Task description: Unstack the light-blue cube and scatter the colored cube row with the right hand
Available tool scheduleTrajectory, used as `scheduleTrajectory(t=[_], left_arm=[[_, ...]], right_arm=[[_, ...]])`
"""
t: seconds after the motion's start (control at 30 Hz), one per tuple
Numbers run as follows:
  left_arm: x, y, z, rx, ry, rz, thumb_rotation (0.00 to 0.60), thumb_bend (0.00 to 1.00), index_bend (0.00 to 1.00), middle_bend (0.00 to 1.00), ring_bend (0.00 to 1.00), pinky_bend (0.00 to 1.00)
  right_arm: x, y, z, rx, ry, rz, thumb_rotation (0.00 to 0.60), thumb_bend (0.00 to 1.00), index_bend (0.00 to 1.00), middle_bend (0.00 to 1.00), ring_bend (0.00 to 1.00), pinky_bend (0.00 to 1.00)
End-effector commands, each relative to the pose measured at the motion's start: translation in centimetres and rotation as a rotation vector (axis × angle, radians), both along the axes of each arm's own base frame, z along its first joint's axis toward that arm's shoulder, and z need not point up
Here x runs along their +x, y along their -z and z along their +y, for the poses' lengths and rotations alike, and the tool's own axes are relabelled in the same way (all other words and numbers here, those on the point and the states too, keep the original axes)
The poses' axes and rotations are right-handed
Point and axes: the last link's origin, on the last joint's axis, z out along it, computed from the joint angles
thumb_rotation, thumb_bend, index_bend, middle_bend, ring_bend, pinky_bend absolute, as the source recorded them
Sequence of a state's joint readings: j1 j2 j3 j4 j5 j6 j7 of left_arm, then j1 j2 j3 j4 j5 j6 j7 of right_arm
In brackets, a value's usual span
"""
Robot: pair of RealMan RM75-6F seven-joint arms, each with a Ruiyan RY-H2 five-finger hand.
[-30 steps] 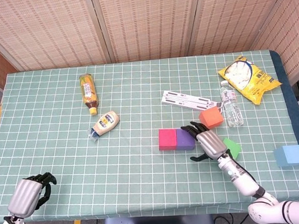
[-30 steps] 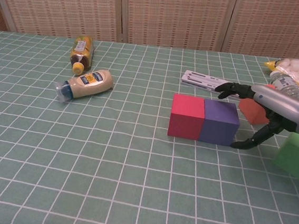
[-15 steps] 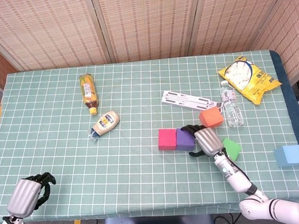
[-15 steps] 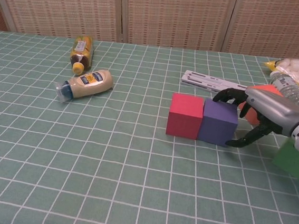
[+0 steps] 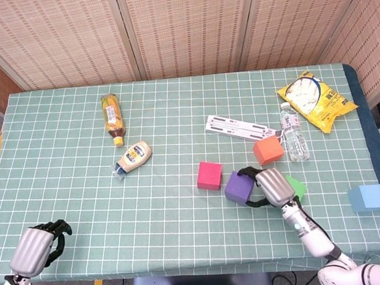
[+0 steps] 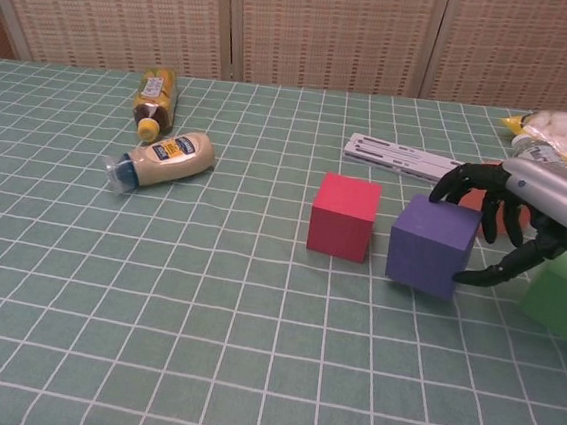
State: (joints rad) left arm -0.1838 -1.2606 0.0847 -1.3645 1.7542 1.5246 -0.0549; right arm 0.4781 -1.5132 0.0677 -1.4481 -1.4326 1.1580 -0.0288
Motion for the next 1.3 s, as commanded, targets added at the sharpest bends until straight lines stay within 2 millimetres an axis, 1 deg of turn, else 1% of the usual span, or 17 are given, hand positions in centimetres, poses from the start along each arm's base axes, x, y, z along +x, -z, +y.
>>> scheduleTrajectory(t=[0.03, 0.1, 0.23, 0.27, 0.33, 0.4, 0.43, 0.47, 0.53, 0.63, 0.7, 0.83, 0.93, 1.0, 1.13, 1.17, 1.3], left_arm=[[0.0, 0.0, 0.0, 0.001, 0.0, 0.0, 0.6, 0.74, 0.53, 0.49, 0.59, 0.73], [0.0, 0.0, 0.0, 0.002, -0.002, 0.002, 0.6, 0.74, 0.53, 0.49, 0.59, 0.73], [0.0, 0.0, 0.0, 0.001, -0.004, 0.002, 0.6, 0.74, 0.53, 0.5, 0.59, 0.73], [0.0, 0.0, 0.0, 0.001, -0.003, 0.003, 0.6, 0.74, 0.53, 0.5, 0.59, 0.73], [0.0, 0.0, 0.0, 0.0, -0.003, 0.003, 0.6, 0.74, 0.53, 0.5, 0.59, 0.73], [0.0, 0.0, 0.0, 0.001, -0.003, 0.002, 0.6, 0.74, 0.53, 0.5, 0.59, 0.73], [0.0, 0.0, 0.0, 0.003, -0.003, 0.002, 0.6, 0.74, 0.53, 0.5, 0.59, 0.73], [0.0, 0.0, 0.0, 0.003, -0.004, 0.002, 0.6, 0.74, 0.53, 0.49, 0.59, 0.73], [-0.1, -0.1, 0.0, 0.004, -0.006, 0.001, 0.6, 0.74, 0.53, 0.49, 0.59, 0.73], [-0.1, -0.1, 0.1, 0.004, -0.008, 0.001, 0.6, 0.74, 0.53, 0.49, 0.59, 0.73], [-0.2, -0.1, 0.1, 0.003, -0.01, 0.001, 0.6, 0.74, 0.53, 0.49, 0.59, 0.73], [-0.2, -0.1, 0.1, 0.002, -0.01, 0.001, 0.6, 0.74, 0.53, 0.49, 0.59, 0.73], [-0.1, -0.1, 0.1, 0.003, -0.008, -0.001, 0.6, 0.74, 0.53, 0.49, 0.59, 0.73], [-0.1, 0.0, 0.1, 0.002, -0.009, 0.0, 0.6, 0.74, 0.53, 0.49, 0.59, 0.73], [-0.2, 0.0, 0.1, 0.002, -0.01, 0.001, 0.6, 0.74, 0.53, 0.5, 0.59, 0.73], [-0.2, -0.1, 0.1, 0.002, -0.011, 0.0, 0.6, 0.74, 0.53, 0.5, 0.59, 0.73], [-0.2, -0.1, 0.1, 0.005, -0.014, -0.002, 0.6, 0.74, 0.53, 0.5, 0.59, 0.73]], right_arm=[[-0.5, -2.6, 2.5, 0.128, 0.064, 0.045, 0.6, 0.0, 0.7, 0.63, 0.57, 0.66], [-0.4, -3.3, 3.2, 0.164, 0.07, 0.048, 0.6, 0.0, 0.7, 0.64, 0.57, 0.66], [-0.7, -4.1, 4.1, 0.164, 0.047, 0.064, 0.6, 0.0, 0.68, 0.64, 0.57, 0.65], [-0.8, -4.1, 4.4, 0.162, 0.039, 0.064, 0.6, 0.0, 0.65, 0.63, 0.55, 0.65], [-1.1, -4.0, 4.8, 0.17, 0.032, 0.061, 0.6, 0.0, 0.59, 0.62, 0.5, 0.59], [-1.3, -4.0, 5.3, 0.2, 0.032, 0.048, 0.6, 0.0, 0.49, 0.54, 0.42, 0.47], [-1.3, -4.0, 5.4, 0.217, 0.036, 0.039, 0.6, 0.0, 0.43, 0.48, 0.35, 0.38], [-1.4, -4.0, 5.5, 0.234, 0.039, 0.03, 0.6, 0.0, 0.4, 0.44, 0.31, 0.34], [-1.5, -4.2, 5.6, 0.256, 0.043, 0.014, 0.6, 0.0, 0.3, 0.34, 0.2, 0.24], [-1.8, -4.7, 5.6, 0.238, 0.024, 0.021, 0.6, 0.0, 0.19, 0.22, 0.08, 0.15], [-2.0, -5.0, 5.6, 0.2, 0.004, 0.028, 0.6, 0.0, 0.14, 0.16, 0.04, 0.11], [-2.4, -5.9, 5.6, 0.14, -0.005, 0.019, 0.6, 0.0, 0.1, 0.1, 0.0, 0.03], [-2.7, -6.9, 5.5, 0.073, -0.004, 0.012, 0.6, 0.0, 0.09, 0.07, 0.0, 0.02], [-3.1, -7.7, 5.4, -0.004, -0.003, 0.019, 0.6, 0.0, 0.09, 0.07, 0.0, 0.01], [-4.3, -9.4, 5.7, -0.201, -0.004, 0.114, 0.6, 0.0, 0.12, 0.07, 0.0, 0.01], [-4.7, -9.8, 6.0, -0.262, 0.001, 0.147, 0.6, 0.0, 0.12, 0.07, 0.0, 0.01], [-6.5, -10.9, 7.5, -0.407, 0.037, 0.264, 0.6, 0.0, 0.12, 0.07, 0.0, 0.01]])
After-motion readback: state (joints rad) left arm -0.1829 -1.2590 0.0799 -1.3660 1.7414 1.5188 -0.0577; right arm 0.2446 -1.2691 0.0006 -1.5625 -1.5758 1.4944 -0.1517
